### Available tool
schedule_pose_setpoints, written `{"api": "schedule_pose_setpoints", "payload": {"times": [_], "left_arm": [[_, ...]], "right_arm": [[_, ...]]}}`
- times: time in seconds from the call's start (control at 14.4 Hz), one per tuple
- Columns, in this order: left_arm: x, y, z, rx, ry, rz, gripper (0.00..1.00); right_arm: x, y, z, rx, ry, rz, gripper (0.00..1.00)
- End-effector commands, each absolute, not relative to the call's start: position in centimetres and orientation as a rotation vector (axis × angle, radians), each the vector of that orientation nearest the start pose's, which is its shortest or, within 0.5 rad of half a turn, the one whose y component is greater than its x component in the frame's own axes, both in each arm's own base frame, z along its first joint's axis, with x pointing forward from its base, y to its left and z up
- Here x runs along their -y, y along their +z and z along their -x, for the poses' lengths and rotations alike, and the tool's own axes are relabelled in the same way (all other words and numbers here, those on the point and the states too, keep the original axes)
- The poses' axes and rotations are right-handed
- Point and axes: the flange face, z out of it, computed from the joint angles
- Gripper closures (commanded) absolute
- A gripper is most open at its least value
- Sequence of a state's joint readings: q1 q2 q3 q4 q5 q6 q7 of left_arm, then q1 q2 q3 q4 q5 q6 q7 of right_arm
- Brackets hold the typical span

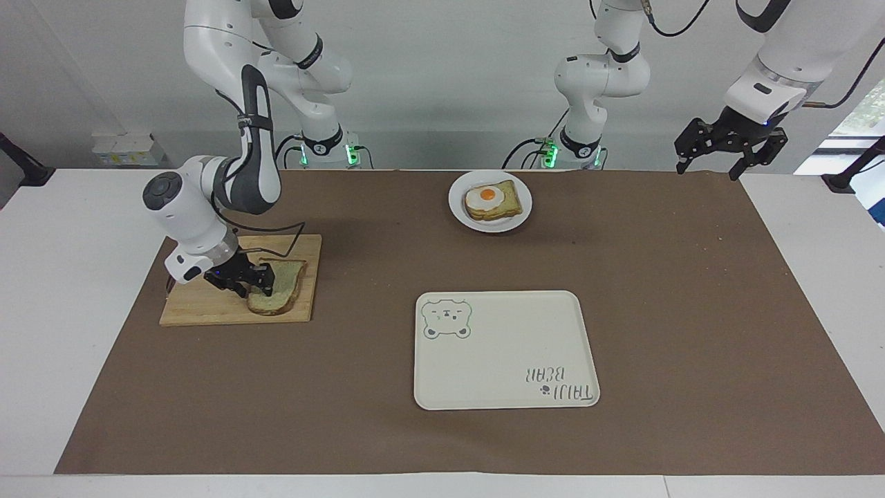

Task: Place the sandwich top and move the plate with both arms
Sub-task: 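Lower the right gripper and grasp the bread slice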

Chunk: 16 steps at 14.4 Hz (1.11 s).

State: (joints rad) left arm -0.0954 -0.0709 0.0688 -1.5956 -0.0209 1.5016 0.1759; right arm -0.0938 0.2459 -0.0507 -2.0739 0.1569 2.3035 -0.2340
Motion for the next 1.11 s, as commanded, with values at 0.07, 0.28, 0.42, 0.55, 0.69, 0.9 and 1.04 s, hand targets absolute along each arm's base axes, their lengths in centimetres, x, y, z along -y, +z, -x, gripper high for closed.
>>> {"api": "schedule_pose_setpoints", "payload": {"times": [0.07, 0.28, 0.42, 0.55, 0.69, 0.9, 1.04], "left_arm": [[1.2, 64.9, -52.1, -0.313, 0.030, 3.162, 0.00], [1.2, 64.9, -52.1, -0.313, 0.030, 3.162, 0.00], [1.2, 64.9, -52.1, -0.313, 0.030, 3.162, 0.00], [1.2, 65.0, -52.1, -0.312, 0.028, 3.162, 0.00], [1.2, 64.9, -52.1, -0.313, 0.030, 3.162, 0.00], [1.2, 64.9, -52.1, -0.313, 0.030, 3.162, 0.00], [1.2, 64.9, -52.1, -0.313, 0.030, 3.162, 0.00]], "right_arm": [[8.4, 30.6, -57.2, -0.057, -0.028, 2.999, 1.00], [8.5, 30.5, -57.2, -0.075, -0.024, 2.988, 1.00], [8.5, 30.5, -57.2, -0.075, -0.026, 2.988, 1.00], [8.6, 30.7, -57.3, -0.064, -0.021, 2.987, 1.00], [8.7, 30.8, -57.5, -0.038, -0.023, 2.988, 1.00], [8.6, 33.3, -58.6, 0.015, 0.014, 2.968, 1.00], [8.7, 35.2, -58.8, 0.039, 0.042, 2.954, 1.00]]}}
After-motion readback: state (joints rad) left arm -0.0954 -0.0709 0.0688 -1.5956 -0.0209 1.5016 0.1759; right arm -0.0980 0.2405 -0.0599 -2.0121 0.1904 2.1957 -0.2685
